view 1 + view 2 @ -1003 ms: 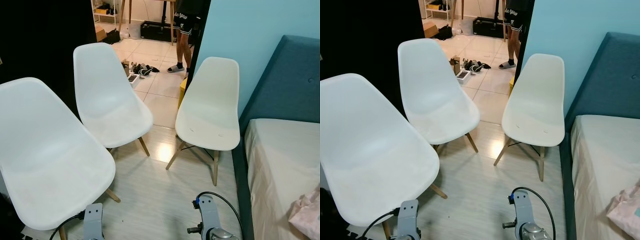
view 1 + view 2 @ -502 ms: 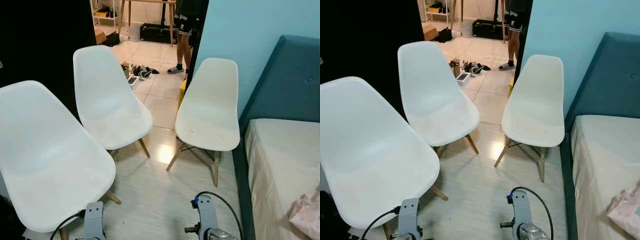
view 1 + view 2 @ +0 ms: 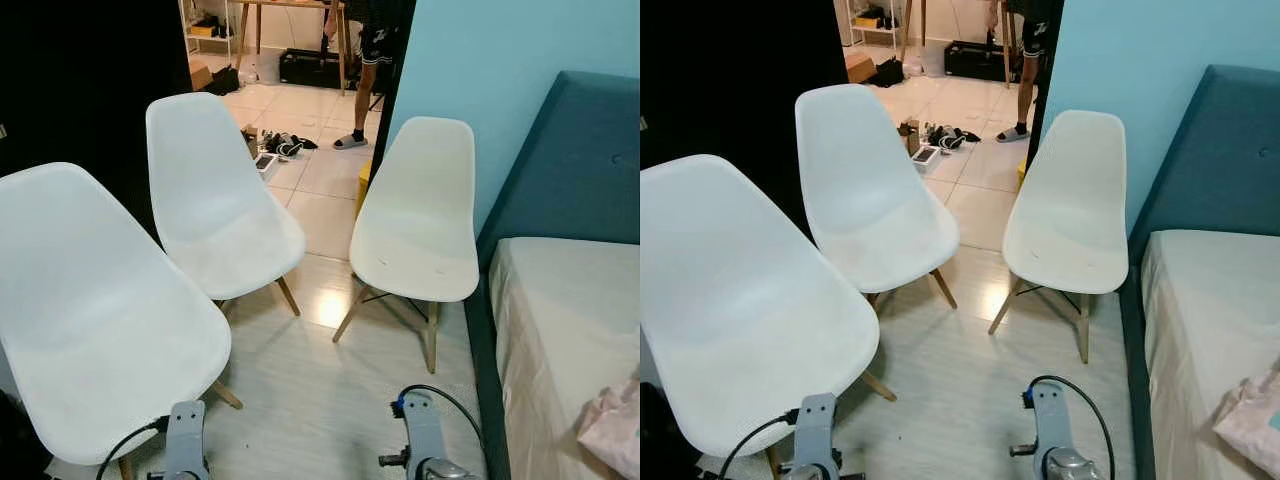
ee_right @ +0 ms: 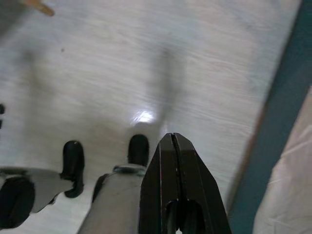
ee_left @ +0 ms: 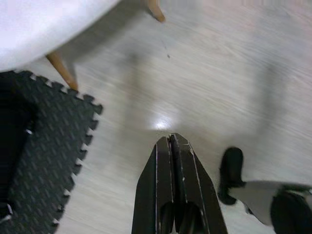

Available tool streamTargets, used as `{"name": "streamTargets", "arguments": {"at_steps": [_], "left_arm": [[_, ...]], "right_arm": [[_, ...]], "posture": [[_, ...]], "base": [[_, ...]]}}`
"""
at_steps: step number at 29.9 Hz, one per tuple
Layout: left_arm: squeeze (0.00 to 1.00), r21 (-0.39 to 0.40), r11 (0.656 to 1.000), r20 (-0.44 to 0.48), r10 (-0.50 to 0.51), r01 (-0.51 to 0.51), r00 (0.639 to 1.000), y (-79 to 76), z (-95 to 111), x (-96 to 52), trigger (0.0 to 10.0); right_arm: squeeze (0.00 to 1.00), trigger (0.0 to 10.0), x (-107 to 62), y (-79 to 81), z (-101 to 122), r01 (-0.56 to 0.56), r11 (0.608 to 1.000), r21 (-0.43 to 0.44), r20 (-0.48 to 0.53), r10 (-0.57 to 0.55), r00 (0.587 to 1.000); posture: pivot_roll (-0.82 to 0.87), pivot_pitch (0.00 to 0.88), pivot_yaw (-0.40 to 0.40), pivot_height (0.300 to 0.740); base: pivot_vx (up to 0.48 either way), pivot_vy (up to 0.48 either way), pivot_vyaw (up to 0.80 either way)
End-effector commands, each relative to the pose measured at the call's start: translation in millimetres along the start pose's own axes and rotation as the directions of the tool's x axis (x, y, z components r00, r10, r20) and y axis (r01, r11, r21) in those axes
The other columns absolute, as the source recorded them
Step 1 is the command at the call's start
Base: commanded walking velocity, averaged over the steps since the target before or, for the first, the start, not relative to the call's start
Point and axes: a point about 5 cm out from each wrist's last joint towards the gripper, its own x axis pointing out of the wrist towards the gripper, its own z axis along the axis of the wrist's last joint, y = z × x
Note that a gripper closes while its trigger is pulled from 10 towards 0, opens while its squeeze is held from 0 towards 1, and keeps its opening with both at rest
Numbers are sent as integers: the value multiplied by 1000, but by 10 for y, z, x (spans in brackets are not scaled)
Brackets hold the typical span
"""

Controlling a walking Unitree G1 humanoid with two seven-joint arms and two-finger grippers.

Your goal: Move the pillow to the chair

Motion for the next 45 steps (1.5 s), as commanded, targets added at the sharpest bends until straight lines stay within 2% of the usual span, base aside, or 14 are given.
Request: {"name": "streamTargets", "arguments": {"at_steps": [1,7,11,14,16,19,20,23,25,26,27,28,29,45], "left_arm": [[0,31,999,1,16,-16,1000,54,-36,-8,10000],[0,56,997,3,48,-48,999,117,-63,-15,10000],[0,69,993,20,97,-98,995,167,-51,-17,10000],[0,154,976,39,152,-156,988,224,-48,-23,10000],[0,154,975,41,156,-160,987,229,-54,-25,10000],[0,32,999,0,31,-31,1000,128,-107,-25,10000],[0,32,999,0,31,-31,1000,128,-107,-25,10000],[0,-90,994,-4,-56,55,998,38,-119,-28,10000],[0,-90,994,-4,-56,55,998,38,-119,-28,10000],[0,-116,991,2,-66,65,998,28,-117,-29,10000],[0,-116,991,2,-66,65,998,28,-117,-29,10000],[0,-159,984,16,-81,82,997,23,-109,-30,10000],[1000,-174,981,14,-84,85,996,27,-116,-31,10000],[1000,-222,974,1,-40,39,999,139,-184,-45,10000]], "right_arm": [[0,10000,-4,-12,-45,-1,1000,24,-6,1,1000],[0,10000,-4,-22,-47,5,1000,24,-11,-4,1000],[0,10000,-4,-42,-30,44,999,-19,-1,-44,999],[0,10000,-5,-67,-31,48,999,-10,-17,-48,999],[0,10000,-5,-45,-38,12,1000,9,-24,-12,1000],[0,10000,-5,-33,-40,-7,1000,-16,-19,7,1000],[0,10000,-5,-33,-40,-7,1000,-16,-19,7,1000],[0,10000,-8,-69,-52,25,999,-44,-19,-26,999],[0,10000,-8,-69,-52,25,999,-44,-19,-26,999],[0,10000,-9,-85,-49,34,999,11,-14,-34,999],[0,10000,-9,-85,-49,34,999,11,-14,-34,999],[1000,10000,-10,-98,-23,35,997,68,9,-36,999],[1000,10000,-9,-96,-2,27,994,102,24,-30,999],[1000,10000,-10,-71,-31,14,993,115,34,-18,999]], "posture": [[-36,77,-18,740],[-32,78,-18,740],[-29,77,-21,740],[-32,76,-22,740],[-32,76,-22,740],[-42,76,-22,740],[-42,76,-22,740],[-40,76,-24,740],[-40,76,-24,740],[-40,76,-24,740],[-40,76,-24,740],[-41,76,-22,740],[-43,74,-21,740],[-42,55,-24,740]], "base": [[0,0,0],[0,0,0],[0,0,0],[0,0,-392],[0,0,-700],[0,0,-700],[0,0,-700],[0,0,-704],[0,0,-706],[0,0,0],[0,0,0],[0,0,0],[0,0,0],[0,0,0]]}}
